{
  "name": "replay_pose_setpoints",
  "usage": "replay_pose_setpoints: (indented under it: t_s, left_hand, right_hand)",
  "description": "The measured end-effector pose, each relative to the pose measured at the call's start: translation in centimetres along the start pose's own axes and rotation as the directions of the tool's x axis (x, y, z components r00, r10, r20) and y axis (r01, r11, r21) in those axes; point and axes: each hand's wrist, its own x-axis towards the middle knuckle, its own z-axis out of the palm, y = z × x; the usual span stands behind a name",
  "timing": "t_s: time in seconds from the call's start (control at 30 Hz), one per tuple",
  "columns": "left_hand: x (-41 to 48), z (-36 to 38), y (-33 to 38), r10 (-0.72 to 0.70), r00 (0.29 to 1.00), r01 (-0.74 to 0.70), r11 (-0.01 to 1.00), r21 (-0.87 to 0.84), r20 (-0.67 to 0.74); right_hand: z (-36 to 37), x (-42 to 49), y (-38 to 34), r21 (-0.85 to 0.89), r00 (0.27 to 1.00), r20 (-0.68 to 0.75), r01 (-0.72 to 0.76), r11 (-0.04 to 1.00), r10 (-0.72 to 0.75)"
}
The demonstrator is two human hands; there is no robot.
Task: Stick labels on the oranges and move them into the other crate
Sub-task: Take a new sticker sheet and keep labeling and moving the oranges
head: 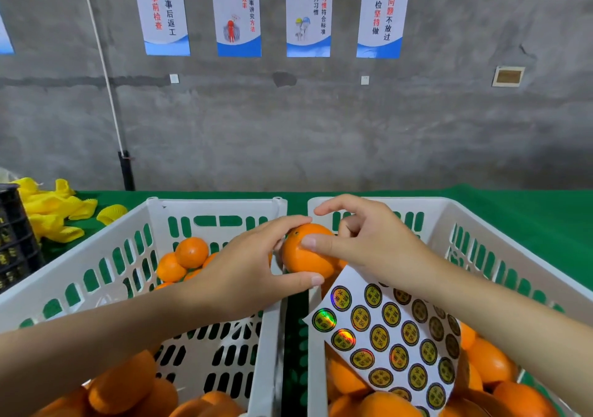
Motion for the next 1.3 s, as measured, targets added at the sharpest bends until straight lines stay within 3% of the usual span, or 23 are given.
replay_pose_setpoints:
  t_s: [0.3,0.47,0.6,0.67,0.73,0.8,0.93,1.07,1.13,1.2,1.3]
  left_hand:
    - [0.0,0.0,0.1,-0.085,0.996,0.086,0.995,-0.050,0.018]
    - [0.0,0.1,0.5,-0.011,1.000,0.011,1.000,-0.013,0.021]
    - [0.4,0.3,1.2,0.107,0.991,-0.106,0.994,0.020,-0.079]
    - [0.5,0.1,1.6,0.029,0.992,-0.043,0.993,-0.111,-0.121]
    - [0.6,-0.4,2.0,-0.099,0.994,0.079,0.949,-0.306,-0.049]
    - [0.5,-0.9,2.0,-0.109,0.993,0.114,0.922,-0.369,0.034]
    - [0.2,-0.7,2.0,-0.063,0.981,0.115,0.949,-0.295,0.182]
    - [0.1,-0.1,2.1,-0.030,0.985,0.073,0.964,-0.256,0.169]
    - [0.1,0.0,1.9,-0.034,0.987,0.078,0.957,-0.279,0.159]
    - [0.1,0.0,1.8,-0.046,0.990,0.085,0.948,-0.307,0.134]
    - [0.3,0.0,1.1,-0.084,0.992,0.110,0.936,-0.336,0.090]
  right_hand:
    - [-0.3,0.5,0.2,0.054,0.991,-0.137,0.005,0.999,0.002]
    - [-0.9,0.7,-0.5,0.101,0.958,-0.284,0.063,0.993,-0.032]
    - [-0.6,0.8,-0.3,0.102,0.952,-0.304,0.055,0.993,-0.022]
    - [-0.3,0.7,0.2,0.077,0.955,-0.296,0.012,0.997,0.011]
    - [-0.1,0.8,0.5,0.054,0.952,-0.304,-0.020,0.998,0.035]
    - [-0.2,0.8,0.6,0.051,0.944,-0.326,-0.026,0.998,0.041]
    - [-0.4,0.9,0.8,0.050,0.932,-0.359,-0.020,0.999,0.037]
    - [-0.4,0.9,0.9,0.033,0.934,-0.354,-0.037,0.999,0.046]
    - [-0.3,0.7,0.8,-0.036,0.937,-0.349,-0.049,0.998,0.033]
    - [-0.1,0.4,0.7,-0.224,0.931,-0.362,-0.044,0.974,-0.041]
    - [0.1,0.1,0.5,-0.549,0.891,-0.369,0.020,0.836,-0.264]
